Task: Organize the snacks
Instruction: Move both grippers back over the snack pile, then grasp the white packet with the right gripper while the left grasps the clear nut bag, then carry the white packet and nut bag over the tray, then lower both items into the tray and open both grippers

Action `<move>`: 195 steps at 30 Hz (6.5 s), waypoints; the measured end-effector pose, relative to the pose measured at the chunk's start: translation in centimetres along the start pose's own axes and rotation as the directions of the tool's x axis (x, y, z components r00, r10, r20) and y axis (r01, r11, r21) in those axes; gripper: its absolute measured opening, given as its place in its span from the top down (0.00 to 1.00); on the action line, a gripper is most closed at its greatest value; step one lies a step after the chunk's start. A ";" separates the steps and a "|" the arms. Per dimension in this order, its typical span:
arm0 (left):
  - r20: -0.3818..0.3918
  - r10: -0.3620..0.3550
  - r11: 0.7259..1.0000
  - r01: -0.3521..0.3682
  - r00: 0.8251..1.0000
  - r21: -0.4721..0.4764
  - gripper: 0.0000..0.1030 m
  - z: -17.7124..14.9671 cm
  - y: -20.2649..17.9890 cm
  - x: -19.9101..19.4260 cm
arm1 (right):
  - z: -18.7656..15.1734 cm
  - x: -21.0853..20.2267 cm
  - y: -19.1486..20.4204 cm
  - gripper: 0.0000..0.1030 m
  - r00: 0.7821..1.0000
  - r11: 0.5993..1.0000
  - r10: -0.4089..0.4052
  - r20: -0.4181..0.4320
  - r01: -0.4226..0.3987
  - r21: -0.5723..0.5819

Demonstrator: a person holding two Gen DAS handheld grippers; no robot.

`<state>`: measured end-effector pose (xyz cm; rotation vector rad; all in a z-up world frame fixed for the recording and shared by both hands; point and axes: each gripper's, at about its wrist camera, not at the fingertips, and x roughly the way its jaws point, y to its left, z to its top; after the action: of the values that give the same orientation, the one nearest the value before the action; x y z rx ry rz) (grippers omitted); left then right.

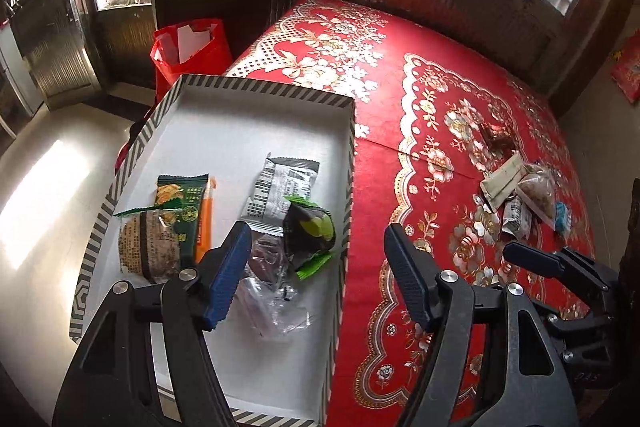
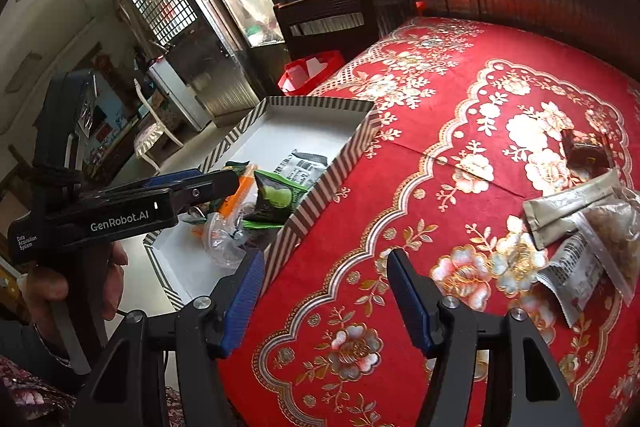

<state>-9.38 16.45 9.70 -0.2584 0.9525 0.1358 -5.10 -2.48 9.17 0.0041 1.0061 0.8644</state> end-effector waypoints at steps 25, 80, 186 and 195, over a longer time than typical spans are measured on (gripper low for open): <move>-0.187 -0.140 0.956 0.182 0.972 0.230 0.33 0.6 -15.4 7.0 | -5.1 -5.4 -15.2 0.40 0.977 0.914 -0.215 -0.018 0.207 0.348; -0.323 -0.216 0.882 0.326 0.921 0.339 0.50 2.4 -29.6 15.9 | -8.8 -6.0 -18.6 0.50 0.939 0.873 -0.342 -0.039 0.333 0.357; -0.010 0.185 0.977 -0.184 0.983 -0.105 0.56 0.0 9.1 -0.4 | 5.1 9.7 9.8 0.46 0.996 0.985 -0.002 -0.086 -0.013 -0.172; 0.000 0.146 0.989 -0.146 0.989 -0.040 0.56 0.4 4.9 -0.2 | 4.3 6.6 6.6 0.46 0.998 0.993 -0.042 -0.044 0.037 -0.114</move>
<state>-10.27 21.23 9.30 -0.2252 0.9663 0.2896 -4.52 7.79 9.23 -0.1324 0.9964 0.8873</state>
